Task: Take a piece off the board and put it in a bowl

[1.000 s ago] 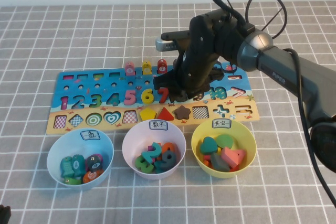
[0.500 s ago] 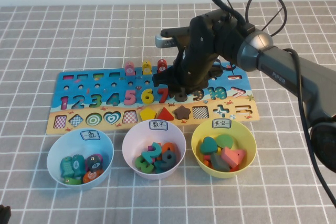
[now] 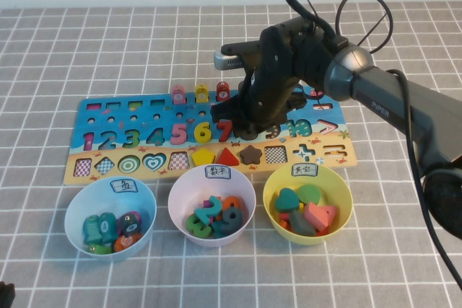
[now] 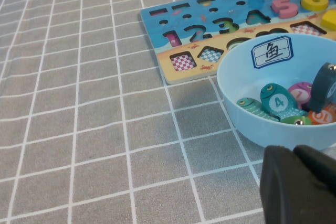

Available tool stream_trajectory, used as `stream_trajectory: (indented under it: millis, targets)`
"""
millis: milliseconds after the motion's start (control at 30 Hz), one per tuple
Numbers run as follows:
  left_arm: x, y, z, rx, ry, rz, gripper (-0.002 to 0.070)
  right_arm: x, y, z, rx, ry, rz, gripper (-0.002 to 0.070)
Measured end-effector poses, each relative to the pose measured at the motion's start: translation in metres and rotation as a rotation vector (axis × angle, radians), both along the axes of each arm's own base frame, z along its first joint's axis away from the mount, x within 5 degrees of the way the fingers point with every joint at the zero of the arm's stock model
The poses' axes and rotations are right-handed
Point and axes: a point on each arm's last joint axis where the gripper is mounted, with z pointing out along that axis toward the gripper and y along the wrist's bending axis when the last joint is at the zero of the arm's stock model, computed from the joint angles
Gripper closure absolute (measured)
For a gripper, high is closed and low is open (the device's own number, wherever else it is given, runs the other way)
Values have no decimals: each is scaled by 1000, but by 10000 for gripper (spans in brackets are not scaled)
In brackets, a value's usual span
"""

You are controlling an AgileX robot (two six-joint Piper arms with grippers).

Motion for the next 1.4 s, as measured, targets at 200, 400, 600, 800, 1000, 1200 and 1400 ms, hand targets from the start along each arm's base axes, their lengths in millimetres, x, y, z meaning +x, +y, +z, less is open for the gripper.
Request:
stream_trajectory:
  millis: [200, 400, 600, 800, 1000, 1200, 1400]
  targets:
    - [0, 0, 0, 0, 0, 0, 680, 0, 0, 0, -5, -4, 1, 360]
    - [0, 0, 0, 0, 0, 0, 680, 0, 0, 0, -6, -4, 1, 382]
    - [0, 0, 0, 0, 0, 0, 680, 1, -1, 0, -13, -7, 2, 444]
    - [0, 0, 0, 0, 0, 0, 680, 1, -1, 0, -13, -7, 2, 450]
    - [0, 0, 0, 0, 0, 0, 680, 0, -1, 4, -20, -1, 4, 451]
    - [0, 0, 0, 0, 0, 0, 680, 1, -1, 17, -21, -12, 6, 451]
    - [0, 0, 0, 0, 0, 0, 680, -2, -4, 25, -48, 13, 8, 451]
